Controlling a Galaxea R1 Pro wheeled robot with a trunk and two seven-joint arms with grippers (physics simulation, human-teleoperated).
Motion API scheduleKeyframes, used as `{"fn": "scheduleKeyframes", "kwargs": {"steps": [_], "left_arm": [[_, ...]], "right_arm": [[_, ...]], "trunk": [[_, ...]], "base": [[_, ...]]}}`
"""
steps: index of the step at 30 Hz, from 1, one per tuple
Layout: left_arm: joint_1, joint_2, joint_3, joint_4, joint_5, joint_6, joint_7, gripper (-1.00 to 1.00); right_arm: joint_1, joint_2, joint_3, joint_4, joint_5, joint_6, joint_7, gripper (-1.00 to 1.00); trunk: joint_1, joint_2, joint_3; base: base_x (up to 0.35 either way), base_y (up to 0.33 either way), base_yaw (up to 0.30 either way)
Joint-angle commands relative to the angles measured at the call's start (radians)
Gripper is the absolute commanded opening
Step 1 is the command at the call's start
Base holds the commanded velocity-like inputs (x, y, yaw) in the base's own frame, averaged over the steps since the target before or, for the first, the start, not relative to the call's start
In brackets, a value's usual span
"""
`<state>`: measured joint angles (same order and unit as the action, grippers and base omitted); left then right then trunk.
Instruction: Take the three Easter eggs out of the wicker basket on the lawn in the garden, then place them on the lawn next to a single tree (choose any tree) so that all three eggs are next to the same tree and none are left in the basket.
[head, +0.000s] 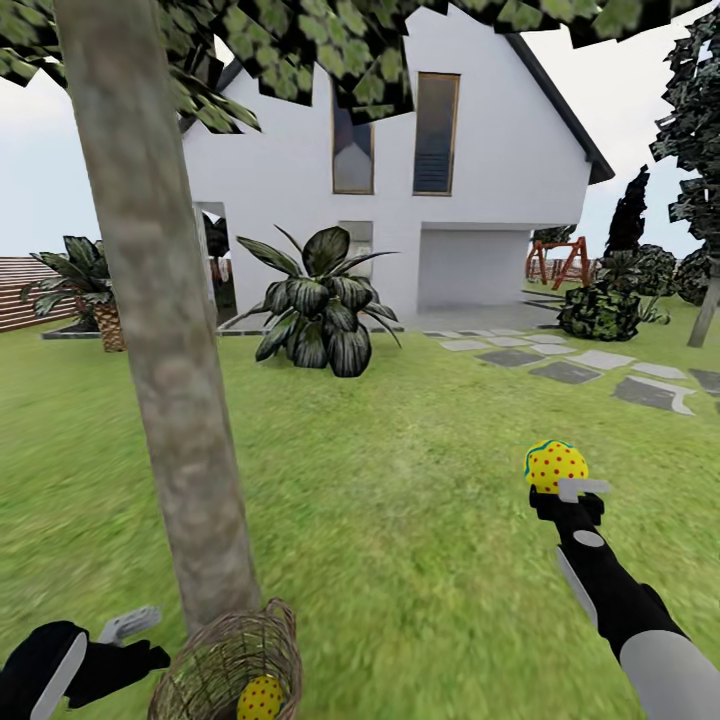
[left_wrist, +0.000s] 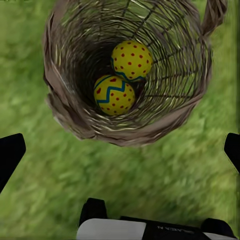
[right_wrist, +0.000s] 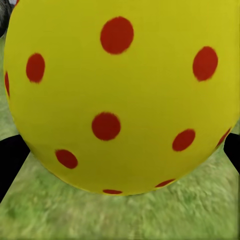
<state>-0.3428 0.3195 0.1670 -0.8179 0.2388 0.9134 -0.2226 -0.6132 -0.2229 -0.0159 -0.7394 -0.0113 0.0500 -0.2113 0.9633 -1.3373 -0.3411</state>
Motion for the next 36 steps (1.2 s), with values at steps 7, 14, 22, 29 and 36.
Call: {"fn": "scheduleKeyframes", "kwargs": {"steps": [7,14,22,29,36], "left_arm": [[-0.001,0.0,0.003,-0.001,-0.004,0.005,-0.006,1.0],[0.0,0.0,0.003,0.0,-0.004,0.005,-0.006,1.0],[-0.001,0.003,0.004,0.0,-0.005,0.005,-0.005,1.0],[-0.001,0.005,0.007,-0.001,-0.004,0.005,-0.005,1.0],[-0.001,0.012,0.012,-0.003,-0.004,0.005,-0.003,1.0]], "right_arm": [[0.0,0.0,0.003,-0.001,0.001,0.005,-0.003,-1.0],[0.0,0.0,0.002,-0.001,0.001,0.004,-0.005,-1.0],[0.0,0.001,0.004,-0.001,0.002,0.004,-0.005,-1.0],[0.0,0.002,0.004,-0.001,0.002,0.004,-0.005,-1.0],[0.0,0.002,0.005,-0.001,0.002,0.004,-0.005,-1.0]], "trunk": [[0.0,-0.001,-0.001],[0.0,-0.001,-0.001],[0.0,-0.001,-0.001],[0.004,-0.008,-0.004],[0.031,-0.057,-0.026]], "base": [[0.278,-0.212,0.0],[0.29,-0.206,0.0],[0.096,-0.111,0.0],[0.0,0.0,0.0],[0.0,0.0,0.0]]}}
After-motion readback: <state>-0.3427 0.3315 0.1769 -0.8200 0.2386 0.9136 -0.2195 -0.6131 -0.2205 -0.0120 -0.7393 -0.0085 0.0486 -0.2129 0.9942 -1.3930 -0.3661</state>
